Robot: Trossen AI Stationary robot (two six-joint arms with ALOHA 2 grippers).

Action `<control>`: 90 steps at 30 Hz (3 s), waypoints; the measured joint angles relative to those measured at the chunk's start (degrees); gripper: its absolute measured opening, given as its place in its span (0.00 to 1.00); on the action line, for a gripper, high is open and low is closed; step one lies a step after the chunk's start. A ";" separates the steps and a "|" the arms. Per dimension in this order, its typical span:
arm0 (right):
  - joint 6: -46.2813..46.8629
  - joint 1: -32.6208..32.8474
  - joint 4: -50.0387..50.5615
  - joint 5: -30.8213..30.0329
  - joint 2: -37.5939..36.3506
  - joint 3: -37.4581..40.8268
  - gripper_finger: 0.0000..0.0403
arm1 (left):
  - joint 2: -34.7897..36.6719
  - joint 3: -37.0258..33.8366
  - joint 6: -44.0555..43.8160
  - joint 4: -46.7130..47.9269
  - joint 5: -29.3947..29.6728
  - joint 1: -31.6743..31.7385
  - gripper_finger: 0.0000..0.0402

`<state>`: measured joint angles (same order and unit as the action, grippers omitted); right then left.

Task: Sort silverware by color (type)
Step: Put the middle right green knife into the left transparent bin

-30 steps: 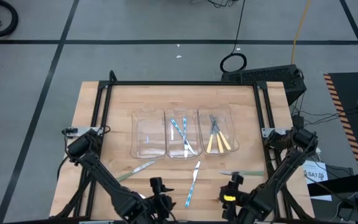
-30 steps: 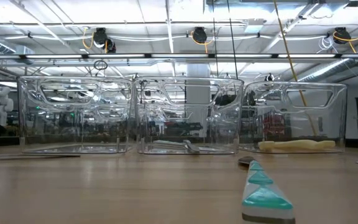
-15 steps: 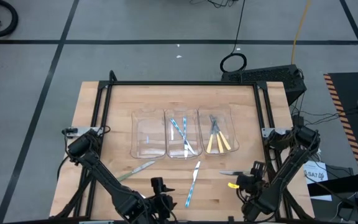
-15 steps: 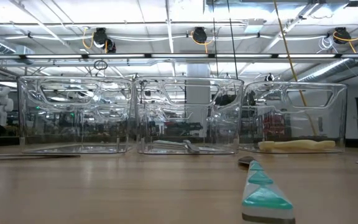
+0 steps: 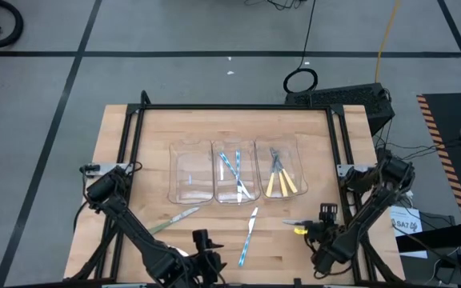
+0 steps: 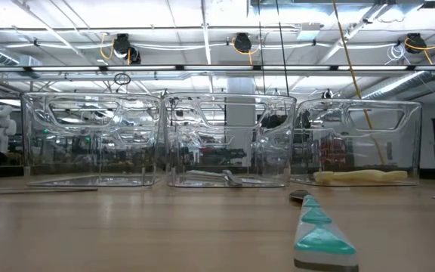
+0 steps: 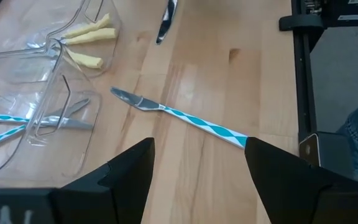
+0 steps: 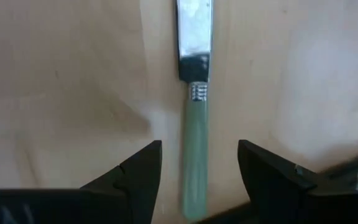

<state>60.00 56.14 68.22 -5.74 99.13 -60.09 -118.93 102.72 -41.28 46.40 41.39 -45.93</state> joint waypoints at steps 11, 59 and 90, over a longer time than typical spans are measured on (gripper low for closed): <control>7.73 0.24 -22.56 1.69 -12.41 18.83 0.38 | 0.00 -0.02 -1.04 0.01 0.02 -0.36 0.65; 6.95 1.37 -39.13 -15.27 -5.54 15.47 0.12 | -0.04 -0.04 0.17 -4.64 0.44 0.10 0.65; -9.35 -7.59 -38.57 -13.65 -7.10 15.58 0.12 | -6.46 -0.07 23.51 -17.70 -9.50 11.32 0.65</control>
<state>50.65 48.55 29.65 -19.38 92.03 -44.51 -125.39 102.65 -17.77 28.70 31.89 -34.60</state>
